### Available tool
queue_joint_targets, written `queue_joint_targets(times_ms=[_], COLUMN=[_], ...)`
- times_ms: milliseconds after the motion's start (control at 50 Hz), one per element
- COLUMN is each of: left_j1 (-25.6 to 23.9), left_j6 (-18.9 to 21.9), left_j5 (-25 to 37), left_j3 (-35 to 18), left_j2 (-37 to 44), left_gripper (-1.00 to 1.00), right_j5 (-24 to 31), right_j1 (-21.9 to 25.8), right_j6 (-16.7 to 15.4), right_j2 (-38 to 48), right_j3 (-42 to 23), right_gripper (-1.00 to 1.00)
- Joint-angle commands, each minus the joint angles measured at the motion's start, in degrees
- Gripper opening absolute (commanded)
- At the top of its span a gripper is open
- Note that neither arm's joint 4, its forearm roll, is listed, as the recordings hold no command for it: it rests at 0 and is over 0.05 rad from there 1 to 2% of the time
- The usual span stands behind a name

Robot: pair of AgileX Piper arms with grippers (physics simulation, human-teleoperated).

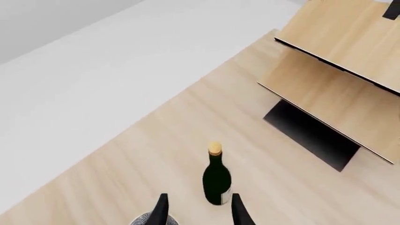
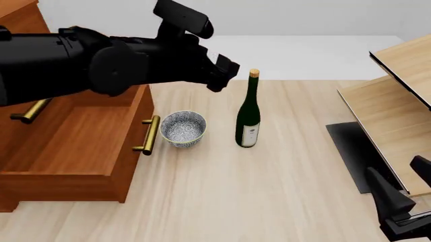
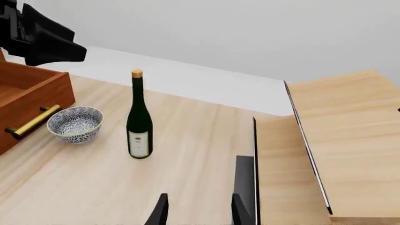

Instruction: Put the wine bottle in the bottom drawer of the cabinet.

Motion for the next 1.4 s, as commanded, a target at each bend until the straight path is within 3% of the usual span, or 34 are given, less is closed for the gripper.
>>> queue_joint_targets(times_ms=[20,680,1400], left_j1=[-1.59,-2.16,-2.43], left_j6=[0.2,-0.85,-0.71], left_j5=[-1.13,-3.94,-6.63], left_j3=[-3.6,-12.33,-15.89], left_j2=[4.5,16.39,24.39], left_gripper=[1.0,1.0,1.0], right_j5=[1.19,3.14,3.32], right_j1=[-0.12,0.0,0.36], right_j6=[0.11,0.45,0.72], right_j2=[-0.85,-1.52,-0.28], right_j3=[0.0,0.0,0.0], right_gripper=[1.0,1.0,1.0])
